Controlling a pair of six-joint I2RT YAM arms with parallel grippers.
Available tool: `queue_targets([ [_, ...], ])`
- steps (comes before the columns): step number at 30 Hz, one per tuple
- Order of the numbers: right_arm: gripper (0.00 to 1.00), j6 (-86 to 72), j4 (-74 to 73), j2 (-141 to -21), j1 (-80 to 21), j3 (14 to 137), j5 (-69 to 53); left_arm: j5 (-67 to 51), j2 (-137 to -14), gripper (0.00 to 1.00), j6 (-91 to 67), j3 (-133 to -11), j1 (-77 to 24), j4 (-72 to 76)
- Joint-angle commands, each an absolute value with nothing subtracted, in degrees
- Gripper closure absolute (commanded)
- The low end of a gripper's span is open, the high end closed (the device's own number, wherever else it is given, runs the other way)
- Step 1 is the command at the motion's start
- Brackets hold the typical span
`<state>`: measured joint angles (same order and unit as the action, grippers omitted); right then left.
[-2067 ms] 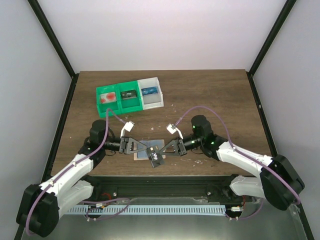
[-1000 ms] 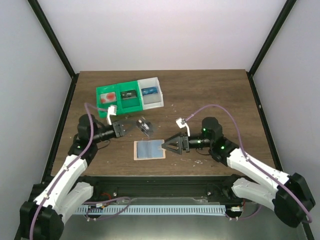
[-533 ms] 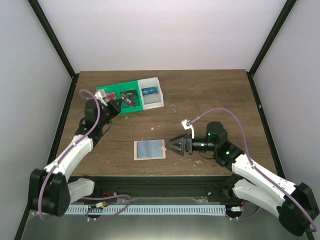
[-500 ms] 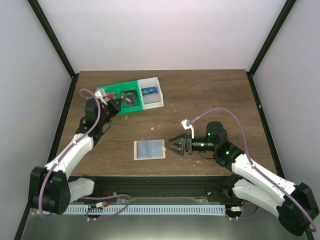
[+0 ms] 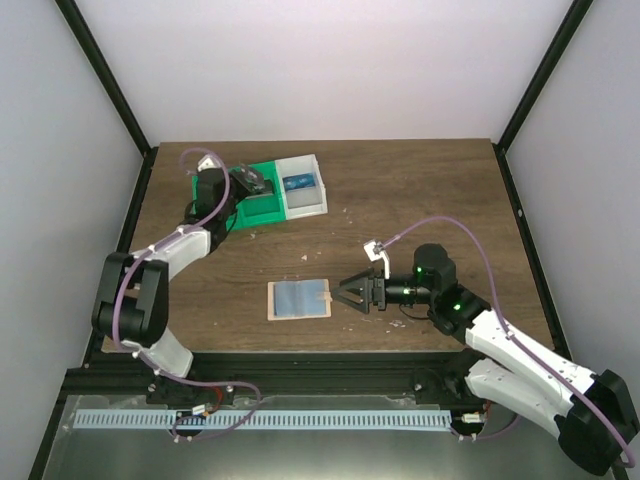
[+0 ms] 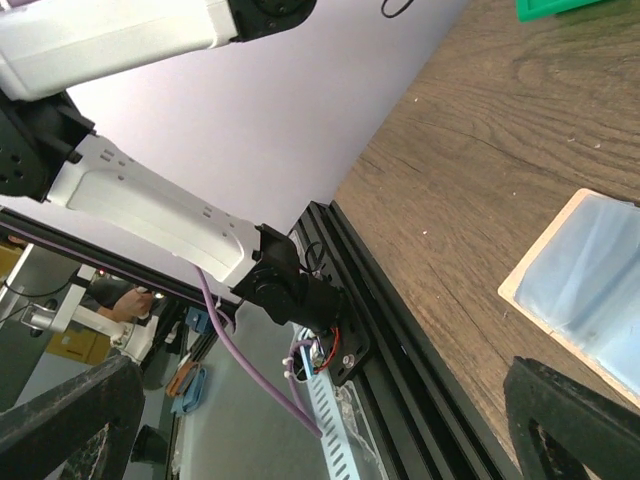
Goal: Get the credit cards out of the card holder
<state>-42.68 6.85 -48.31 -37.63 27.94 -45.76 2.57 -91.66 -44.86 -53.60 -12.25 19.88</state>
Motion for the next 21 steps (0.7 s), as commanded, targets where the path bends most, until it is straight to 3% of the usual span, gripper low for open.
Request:
queue_targets([
  [1,0.00,-40.69,4.08,-47.50,-37.35,30.41,-45.34,4.35,-95.84,1.00,-45.72,-56.18,-12.14,22.08],
  [21,0.00,-39.09,0.36,-46.43,-37.35,32.18,-42.09,11.10,-104.60,1.00,-43.67,-61.09,-12.92,21.26],
])
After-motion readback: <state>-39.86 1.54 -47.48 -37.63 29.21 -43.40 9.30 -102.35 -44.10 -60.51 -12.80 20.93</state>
